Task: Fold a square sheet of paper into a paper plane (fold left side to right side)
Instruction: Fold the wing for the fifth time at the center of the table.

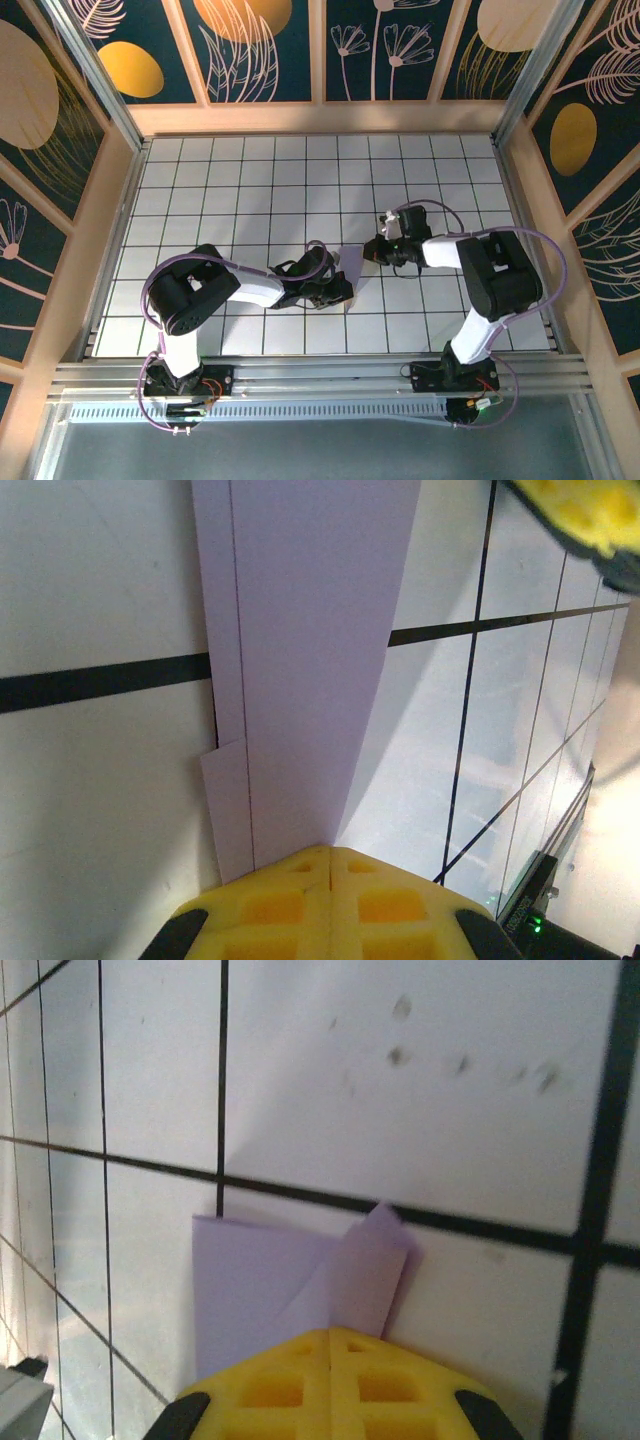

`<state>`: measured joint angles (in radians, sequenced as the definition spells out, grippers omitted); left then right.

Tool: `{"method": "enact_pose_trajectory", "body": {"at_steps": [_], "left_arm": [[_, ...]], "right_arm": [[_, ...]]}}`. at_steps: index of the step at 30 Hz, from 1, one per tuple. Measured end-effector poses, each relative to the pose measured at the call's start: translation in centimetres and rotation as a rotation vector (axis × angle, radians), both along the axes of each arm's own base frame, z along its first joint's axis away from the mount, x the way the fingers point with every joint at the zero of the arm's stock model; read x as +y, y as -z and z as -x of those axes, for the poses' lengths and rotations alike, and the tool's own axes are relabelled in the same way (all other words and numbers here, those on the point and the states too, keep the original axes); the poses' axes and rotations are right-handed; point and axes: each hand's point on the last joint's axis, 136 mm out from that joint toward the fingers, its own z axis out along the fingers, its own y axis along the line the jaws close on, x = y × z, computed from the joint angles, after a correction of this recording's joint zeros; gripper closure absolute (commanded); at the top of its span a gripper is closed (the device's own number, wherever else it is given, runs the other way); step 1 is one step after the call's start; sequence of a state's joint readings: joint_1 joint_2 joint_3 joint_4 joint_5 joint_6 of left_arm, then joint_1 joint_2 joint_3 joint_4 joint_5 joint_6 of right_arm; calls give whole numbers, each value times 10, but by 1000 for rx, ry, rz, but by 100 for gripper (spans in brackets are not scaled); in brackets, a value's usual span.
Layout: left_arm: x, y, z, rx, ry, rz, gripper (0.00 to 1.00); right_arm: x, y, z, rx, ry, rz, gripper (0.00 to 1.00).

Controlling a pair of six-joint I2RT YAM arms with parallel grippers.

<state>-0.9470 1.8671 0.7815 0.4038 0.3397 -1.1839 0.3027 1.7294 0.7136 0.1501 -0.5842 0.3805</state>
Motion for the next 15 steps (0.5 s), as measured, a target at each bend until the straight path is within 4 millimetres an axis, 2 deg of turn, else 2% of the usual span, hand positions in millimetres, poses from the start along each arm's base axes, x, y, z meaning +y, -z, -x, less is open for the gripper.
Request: {"method": "enact_pose_trajectory", "body": {"at_steps": [4, 10, 15], "left_arm": [[0, 0, 0, 0, 0, 0, 100], [0, 0, 0, 0, 0, 0, 100], [0, 0, 0, 0, 0, 0, 100]], "right_arm": [[-8, 2, -17, -6, 20, 2, 100], [-10, 2, -24, 25, 10, -19, 100], [-23, -3, -52, -24, 50, 7, 100]]}}
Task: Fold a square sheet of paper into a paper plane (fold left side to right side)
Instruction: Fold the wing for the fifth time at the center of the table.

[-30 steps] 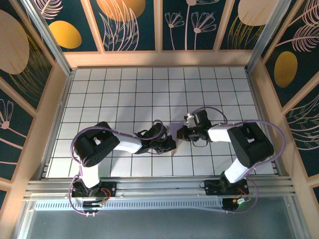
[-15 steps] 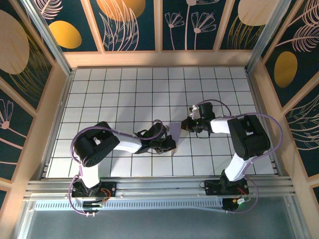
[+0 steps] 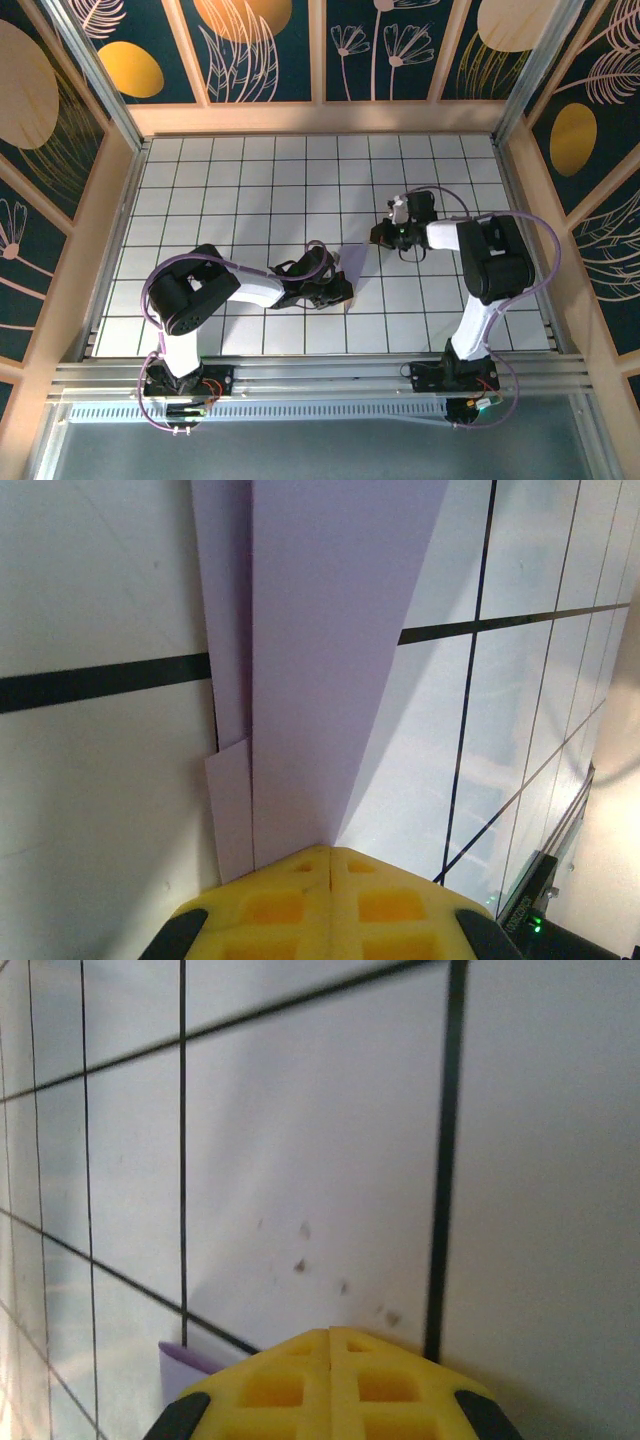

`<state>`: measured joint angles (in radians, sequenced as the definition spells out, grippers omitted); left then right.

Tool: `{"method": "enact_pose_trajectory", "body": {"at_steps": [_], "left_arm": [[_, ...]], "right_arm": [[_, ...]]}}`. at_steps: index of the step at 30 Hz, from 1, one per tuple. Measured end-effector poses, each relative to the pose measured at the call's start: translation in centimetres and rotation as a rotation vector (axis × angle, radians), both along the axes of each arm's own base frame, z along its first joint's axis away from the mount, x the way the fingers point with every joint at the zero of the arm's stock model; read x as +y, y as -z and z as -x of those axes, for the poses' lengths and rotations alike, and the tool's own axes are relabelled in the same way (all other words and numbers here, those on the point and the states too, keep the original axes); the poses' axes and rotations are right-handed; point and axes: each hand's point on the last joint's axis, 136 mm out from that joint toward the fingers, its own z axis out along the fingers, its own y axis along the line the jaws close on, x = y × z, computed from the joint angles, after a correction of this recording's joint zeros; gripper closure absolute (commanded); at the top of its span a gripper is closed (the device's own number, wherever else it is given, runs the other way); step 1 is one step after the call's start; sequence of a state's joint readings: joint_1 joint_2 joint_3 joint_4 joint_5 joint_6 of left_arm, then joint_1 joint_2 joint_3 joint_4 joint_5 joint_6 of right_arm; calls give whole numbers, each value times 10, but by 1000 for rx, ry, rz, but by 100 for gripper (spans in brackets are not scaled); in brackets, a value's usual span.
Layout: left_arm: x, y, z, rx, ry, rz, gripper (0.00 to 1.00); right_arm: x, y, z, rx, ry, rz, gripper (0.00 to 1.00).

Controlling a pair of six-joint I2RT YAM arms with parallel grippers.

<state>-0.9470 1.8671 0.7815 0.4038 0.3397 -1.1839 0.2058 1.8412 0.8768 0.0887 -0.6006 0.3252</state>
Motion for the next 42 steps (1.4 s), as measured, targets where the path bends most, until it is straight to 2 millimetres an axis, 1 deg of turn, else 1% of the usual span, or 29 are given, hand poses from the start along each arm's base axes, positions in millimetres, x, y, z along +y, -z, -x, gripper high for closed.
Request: {"method": "enact_pose_trajectory", "body": {"at_steps": [3, 5, 8, 11, 14, 18, 21, 23, 26, 29, 31, 33, 38, 42], "left_arm": [[0, 0, 0, 0, 0, 0, 100], [0, 0, 0, 0, 0, 0, 100], [0, 0, 0, 0, 0, 0, 100], [0, 0, 0, 0, 0, 0, 100], [0, 0, 0, -1, -1, 0, 100], [0, 0, 0, -2, -2, -1, 100], [0, 0, -1, -3, -3, -2, 100], [0, 0, -1, -3, -3, -2, 100], [0, 0, -1, -4, -4, -2, 100], [1, 0, -1, -4, -5, -3, 100], [1, 0, -1, -4, -5, -4, 100], [1, 0, -1, -4, -5, -4, 100], [1, 0, -1, -4, -6, -4, 100], [1, 0, -1, -3, -5, -5, 100]], "right_arm": [[-7, -6, -10, -25, 16, 9, 100], [-10, -6, -13, -27, 23, 17, 100], [-14, -7, -11, -19, 28, 33, 100], [-17, -20, -6, -32, 32, 43, 100], [-20, -46, 4, -75, 39, 41, 100], [-23, -77, 27, -121, 46, 14, 100], [-22, -87, 46, -121, 39, -14, 100], [-20, -86, 59, -101, 34, -32, 100], [-12, -77, 79, -48, 15, -57, 100], [3, -64, 100, 17, -14, -82, 100], [13, -58, 110, 46, -36, -100, 100], [22, -54, 113, 61, -48, -113, 100], [41, -45, 113, 82, -66, -135, 100], [50, -28, 118, 125, -82, -120, 100]]}}
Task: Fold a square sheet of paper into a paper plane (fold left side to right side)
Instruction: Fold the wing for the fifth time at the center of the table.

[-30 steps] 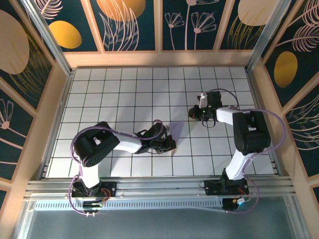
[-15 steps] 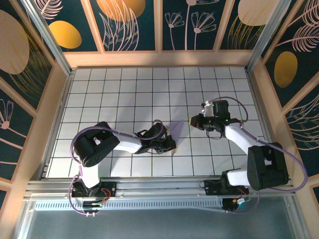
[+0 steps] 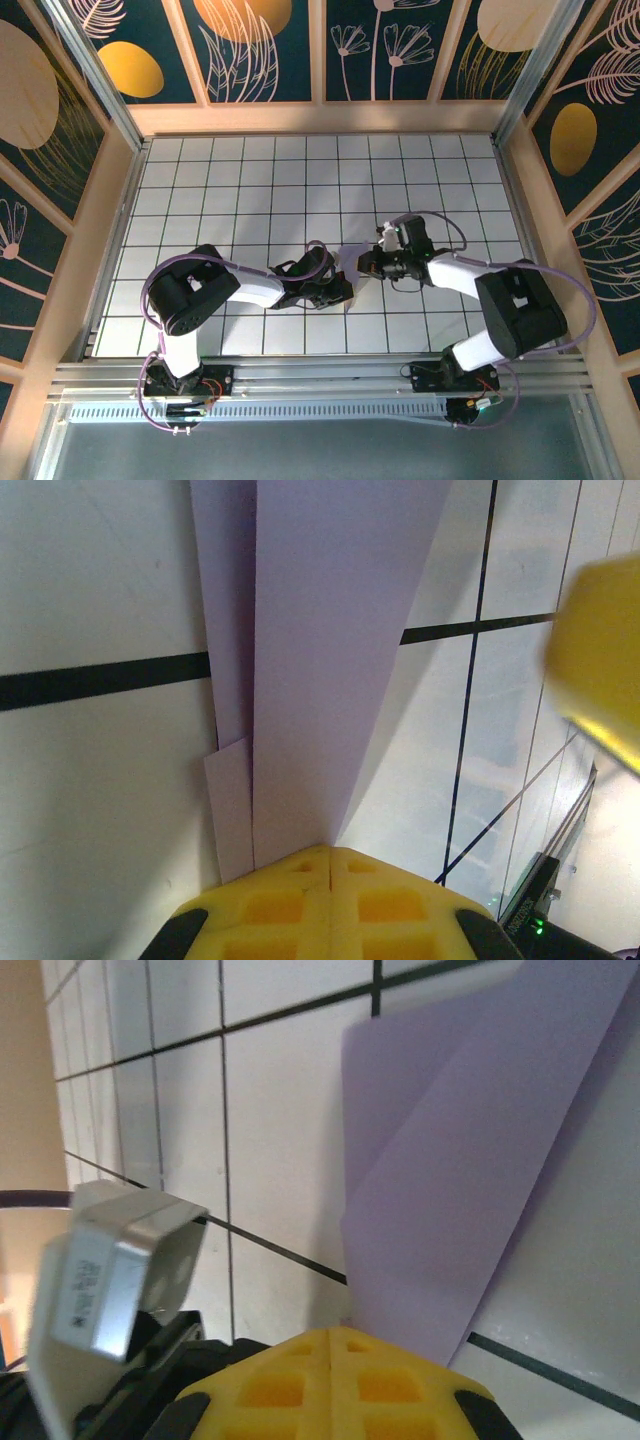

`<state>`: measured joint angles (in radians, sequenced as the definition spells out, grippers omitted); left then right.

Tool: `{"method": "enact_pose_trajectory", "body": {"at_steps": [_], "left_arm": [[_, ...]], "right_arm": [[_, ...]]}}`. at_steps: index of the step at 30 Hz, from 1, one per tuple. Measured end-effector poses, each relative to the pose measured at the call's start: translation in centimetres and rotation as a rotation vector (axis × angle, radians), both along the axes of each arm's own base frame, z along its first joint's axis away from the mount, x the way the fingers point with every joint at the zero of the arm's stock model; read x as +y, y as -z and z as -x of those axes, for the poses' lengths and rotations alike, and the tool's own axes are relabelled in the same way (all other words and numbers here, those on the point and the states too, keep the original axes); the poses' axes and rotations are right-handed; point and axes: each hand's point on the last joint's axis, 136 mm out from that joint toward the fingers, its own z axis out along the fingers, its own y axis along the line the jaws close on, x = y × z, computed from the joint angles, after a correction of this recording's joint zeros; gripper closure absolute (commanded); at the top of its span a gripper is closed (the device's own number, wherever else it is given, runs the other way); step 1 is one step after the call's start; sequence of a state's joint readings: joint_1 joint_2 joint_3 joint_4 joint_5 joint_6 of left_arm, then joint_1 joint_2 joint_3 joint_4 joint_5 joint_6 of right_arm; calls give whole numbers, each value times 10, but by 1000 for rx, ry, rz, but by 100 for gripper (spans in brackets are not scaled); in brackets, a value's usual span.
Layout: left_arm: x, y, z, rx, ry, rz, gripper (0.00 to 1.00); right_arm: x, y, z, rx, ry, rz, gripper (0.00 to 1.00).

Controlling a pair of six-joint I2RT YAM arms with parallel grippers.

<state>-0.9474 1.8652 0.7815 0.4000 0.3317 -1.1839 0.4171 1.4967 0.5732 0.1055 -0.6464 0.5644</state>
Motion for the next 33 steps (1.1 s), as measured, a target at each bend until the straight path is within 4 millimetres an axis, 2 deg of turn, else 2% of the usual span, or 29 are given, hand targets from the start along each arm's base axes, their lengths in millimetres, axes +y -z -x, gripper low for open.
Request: {"method": "enact_pose_trajectory", "body": {"at_steps": [9, 16, 23, 26, 33], "left_arm": [[0, 0, 0, 0, 0, 0, 100], [0, 0, 0, 0, 0, 0, 100], [8, -4, -4, 8, -15, -16, 88], [12, -14, -5, -2, -13, -21, 86], [7, -63, -9, -67, 10, 49, 91]], "right_arm": [[5, 31, 4, 74, -9, 47, 100], [6, 36, 2, 78, -7, 63, 100], [7, 37, 0, 88, -13, 81, 100], [8, 38, -1, 88, -18, 84, 100], [7, 38, -2, 89, -17, 88, 100]]}}
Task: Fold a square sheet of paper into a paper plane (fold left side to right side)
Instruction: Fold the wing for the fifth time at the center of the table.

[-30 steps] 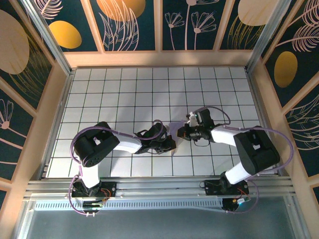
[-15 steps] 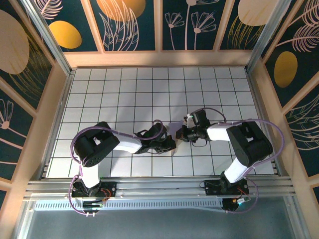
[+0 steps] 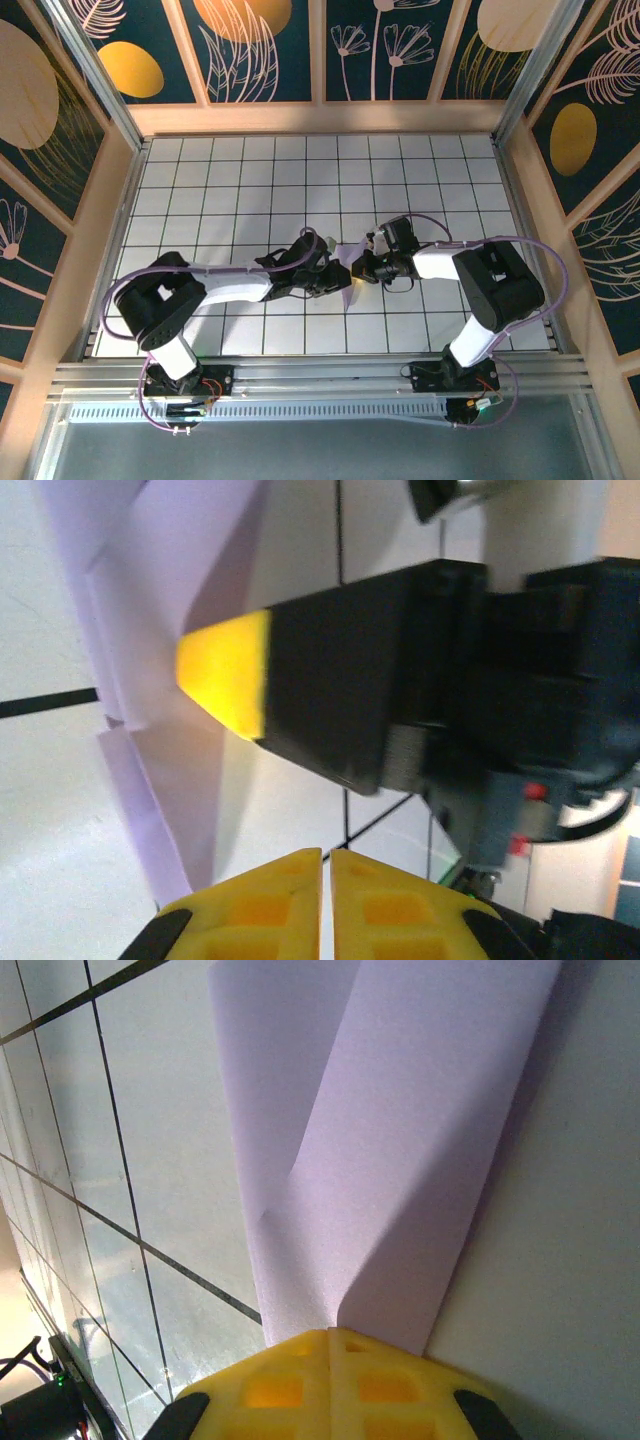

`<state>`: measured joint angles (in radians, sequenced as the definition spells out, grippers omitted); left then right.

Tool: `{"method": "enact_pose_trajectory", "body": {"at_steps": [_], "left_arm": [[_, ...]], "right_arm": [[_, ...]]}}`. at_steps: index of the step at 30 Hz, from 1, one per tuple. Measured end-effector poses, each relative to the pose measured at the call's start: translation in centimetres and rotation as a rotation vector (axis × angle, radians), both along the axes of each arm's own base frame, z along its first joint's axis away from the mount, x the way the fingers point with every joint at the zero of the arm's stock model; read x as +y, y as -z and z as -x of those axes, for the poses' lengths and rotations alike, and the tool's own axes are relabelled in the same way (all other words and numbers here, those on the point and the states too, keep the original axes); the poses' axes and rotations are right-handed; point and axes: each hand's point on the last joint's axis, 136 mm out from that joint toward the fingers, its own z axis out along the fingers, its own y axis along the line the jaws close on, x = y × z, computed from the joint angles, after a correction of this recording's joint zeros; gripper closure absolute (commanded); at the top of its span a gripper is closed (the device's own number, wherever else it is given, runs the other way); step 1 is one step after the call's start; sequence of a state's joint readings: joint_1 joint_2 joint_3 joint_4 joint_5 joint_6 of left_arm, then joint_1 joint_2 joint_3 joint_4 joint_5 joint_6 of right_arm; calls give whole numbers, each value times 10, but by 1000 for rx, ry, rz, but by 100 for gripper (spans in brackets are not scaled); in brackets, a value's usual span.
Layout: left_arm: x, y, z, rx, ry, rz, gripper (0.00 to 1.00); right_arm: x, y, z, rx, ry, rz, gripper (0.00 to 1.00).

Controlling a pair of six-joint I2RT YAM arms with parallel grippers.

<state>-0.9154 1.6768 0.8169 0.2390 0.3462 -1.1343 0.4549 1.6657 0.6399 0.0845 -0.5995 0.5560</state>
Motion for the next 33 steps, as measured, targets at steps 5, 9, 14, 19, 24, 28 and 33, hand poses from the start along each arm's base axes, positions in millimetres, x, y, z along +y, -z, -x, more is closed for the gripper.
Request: {"method": "enact_pose_trajectory", "body": {"at_steps": [5, 9, 14, 19, 24, 28, 33], "left_arm": [[-4, 0, 14, 26, 50, 4, 93], [-13, 12, 28, 61, 97, -15, 93], [-13, 32, 34, 96, 110, -57, 93], [-12, 39, 35, 107, 110, -72, 93], [-12, 44, 36, 114, 110, -80, 94], [-11, 45, 36, 116, 109, -83, 94], [-9, 50, 37, 124, 109, -93, 94]], "right_arm": [[0, 0, 0, 0, -2, 9, 100], [0, 0, 0, 0, -2, 10, 100], [0, 0, 0, 0, -2, 10, 100], [0, 0, 0, -1, -1, 12, 100], [0, 0, 0, -2, -2, 13, 100], [0, 0, 0, -3, -3, 17, 100], [0, 1, 0, -1, -2, 26, 100]]}}
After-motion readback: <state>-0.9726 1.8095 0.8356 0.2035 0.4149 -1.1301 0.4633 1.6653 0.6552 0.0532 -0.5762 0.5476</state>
